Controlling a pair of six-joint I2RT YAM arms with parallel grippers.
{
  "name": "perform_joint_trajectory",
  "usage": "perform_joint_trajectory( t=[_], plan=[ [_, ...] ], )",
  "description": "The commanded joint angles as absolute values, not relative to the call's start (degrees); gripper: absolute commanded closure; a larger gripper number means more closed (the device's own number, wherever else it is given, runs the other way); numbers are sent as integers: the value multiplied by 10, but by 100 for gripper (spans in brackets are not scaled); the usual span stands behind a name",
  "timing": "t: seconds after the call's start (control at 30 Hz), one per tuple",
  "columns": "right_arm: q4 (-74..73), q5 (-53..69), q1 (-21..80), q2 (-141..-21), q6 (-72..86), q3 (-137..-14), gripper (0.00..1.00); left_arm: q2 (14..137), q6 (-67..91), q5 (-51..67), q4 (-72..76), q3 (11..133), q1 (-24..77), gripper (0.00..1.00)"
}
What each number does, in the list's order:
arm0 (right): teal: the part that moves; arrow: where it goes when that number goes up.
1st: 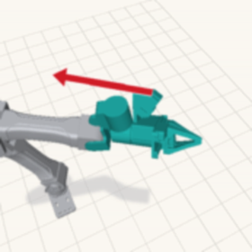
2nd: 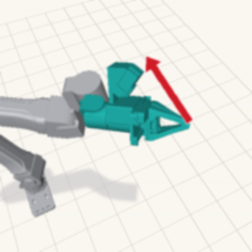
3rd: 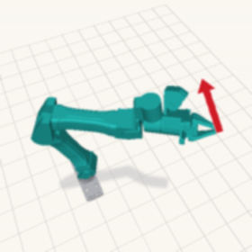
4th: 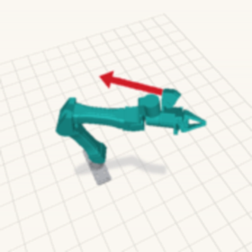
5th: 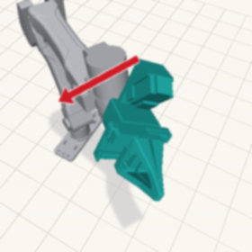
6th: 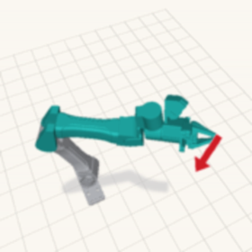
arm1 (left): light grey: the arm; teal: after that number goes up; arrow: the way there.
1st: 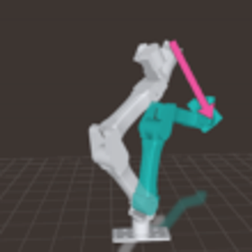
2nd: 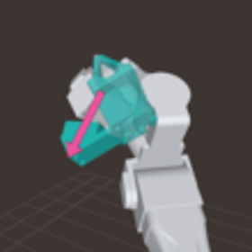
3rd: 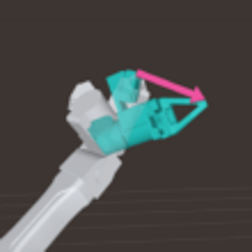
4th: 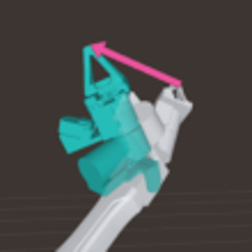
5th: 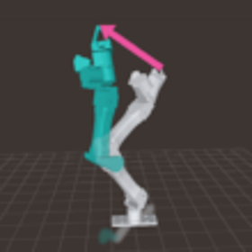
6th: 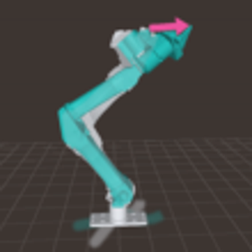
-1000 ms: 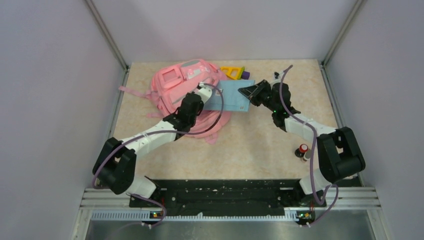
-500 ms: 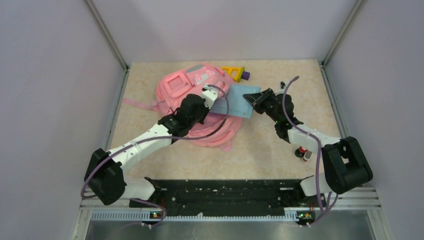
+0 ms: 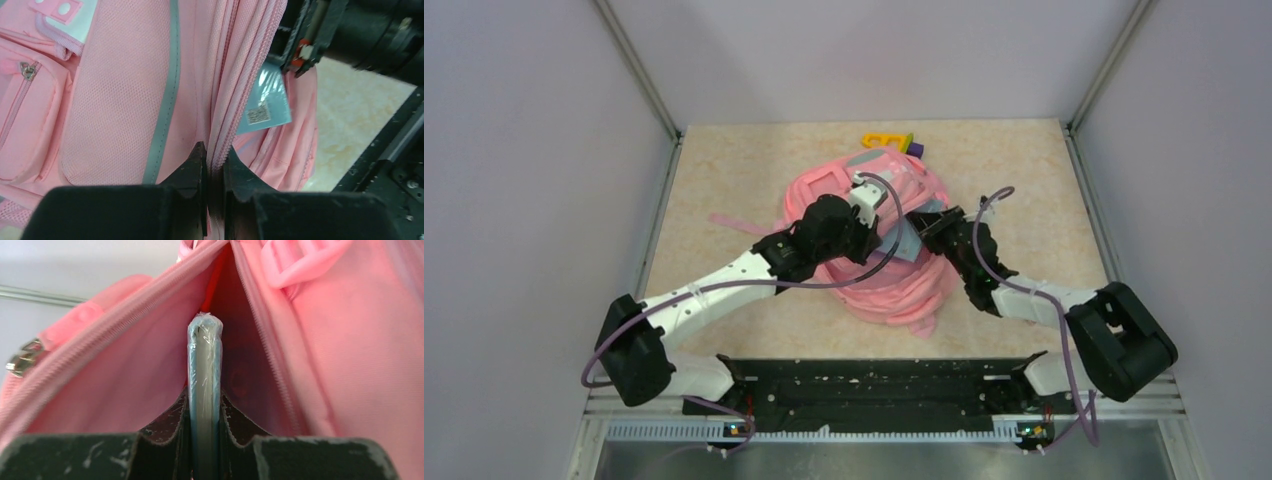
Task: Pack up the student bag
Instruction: Place the stationery in the student bag.
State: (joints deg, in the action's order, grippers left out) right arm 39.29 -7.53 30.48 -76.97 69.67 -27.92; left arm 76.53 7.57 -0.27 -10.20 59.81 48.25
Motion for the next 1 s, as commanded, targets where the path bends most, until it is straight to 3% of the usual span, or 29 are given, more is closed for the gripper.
perform_joint_trajectory(
  t=[0.0,0.2,0.23,0.3,0.4,0.43,0.57,0.67,0.77,0.97],
  plan=[
    [493,-204,356,-801,694,-289,100,762,168,74,47,643,498,100],
    [532,-208,374,-902,683,-328,100,757,179,63,48,633,498,100],
    [537,-202,374,-911,680,-332,96,755,178,60,49,628,498,100],
    [544,-196,376,-919,665,-339,85,750,175,48,44,622,498,100],
    [512,-202,378,-904,644,-345,52,747,176,-13,15,626,498,100],
    [491,-207,378,-893,642,-345,44,747,179,-32,4,630,497,97],
    [436,-224,378,-826,611,-323,23,748,185,-50,-30,638,490,58],
    [372,-236,378,-739,591,-294,16,739,186,-66,-39,638,487,40],
    [297,-247,378,-636,547,-262,14,718,191,-77,-50,635,479,32],
    [77,-291,375,-465,428,-273,5,665,173,-12,-83,622,443,26]
  ],
)
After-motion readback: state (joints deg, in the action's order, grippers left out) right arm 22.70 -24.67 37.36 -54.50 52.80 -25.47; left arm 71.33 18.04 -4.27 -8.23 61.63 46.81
